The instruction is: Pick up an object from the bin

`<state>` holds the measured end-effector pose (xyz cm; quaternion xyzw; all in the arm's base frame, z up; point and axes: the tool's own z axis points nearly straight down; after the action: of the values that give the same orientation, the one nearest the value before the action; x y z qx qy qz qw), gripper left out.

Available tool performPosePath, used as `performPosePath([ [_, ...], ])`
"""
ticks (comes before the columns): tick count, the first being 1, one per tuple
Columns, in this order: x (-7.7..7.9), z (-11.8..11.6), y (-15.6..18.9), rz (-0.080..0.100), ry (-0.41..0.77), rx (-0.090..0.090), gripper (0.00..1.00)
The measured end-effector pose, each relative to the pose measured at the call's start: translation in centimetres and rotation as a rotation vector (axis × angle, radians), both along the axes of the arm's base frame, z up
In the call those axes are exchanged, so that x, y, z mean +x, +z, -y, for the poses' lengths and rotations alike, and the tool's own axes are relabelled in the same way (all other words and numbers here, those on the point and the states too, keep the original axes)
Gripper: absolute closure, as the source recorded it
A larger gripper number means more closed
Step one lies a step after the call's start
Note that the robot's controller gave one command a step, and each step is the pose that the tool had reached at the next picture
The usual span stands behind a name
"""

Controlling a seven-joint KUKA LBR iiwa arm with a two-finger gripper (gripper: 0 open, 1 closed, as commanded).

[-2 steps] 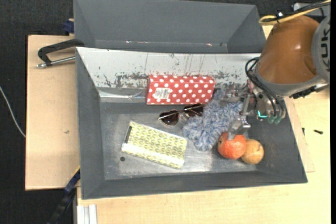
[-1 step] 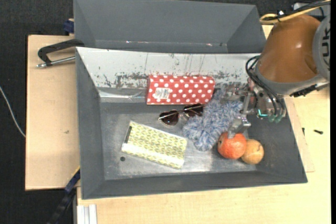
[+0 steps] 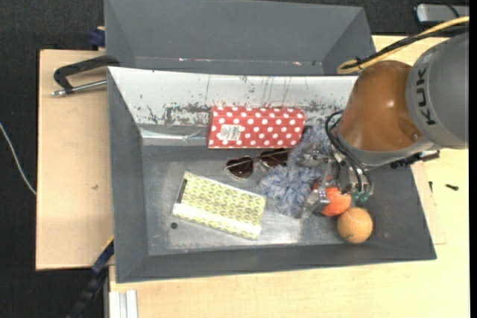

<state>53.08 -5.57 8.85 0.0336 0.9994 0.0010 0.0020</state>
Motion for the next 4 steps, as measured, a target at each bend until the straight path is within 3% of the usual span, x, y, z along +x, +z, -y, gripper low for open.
performPosePath([
  [1,0.1,-0.5,-0.8,0.026,-0.051,-0.003,1.00],
  [2,0.1,-0.5,-0.8,0.026,-0.051,-0.003,1.00],
  [3,1.8,-0.6,10.7,0.000,-0.075,-0.001,1.00],
  [4,1.8,-0.6,10.7,0.000,-0.074,-0.001,1.00],
])
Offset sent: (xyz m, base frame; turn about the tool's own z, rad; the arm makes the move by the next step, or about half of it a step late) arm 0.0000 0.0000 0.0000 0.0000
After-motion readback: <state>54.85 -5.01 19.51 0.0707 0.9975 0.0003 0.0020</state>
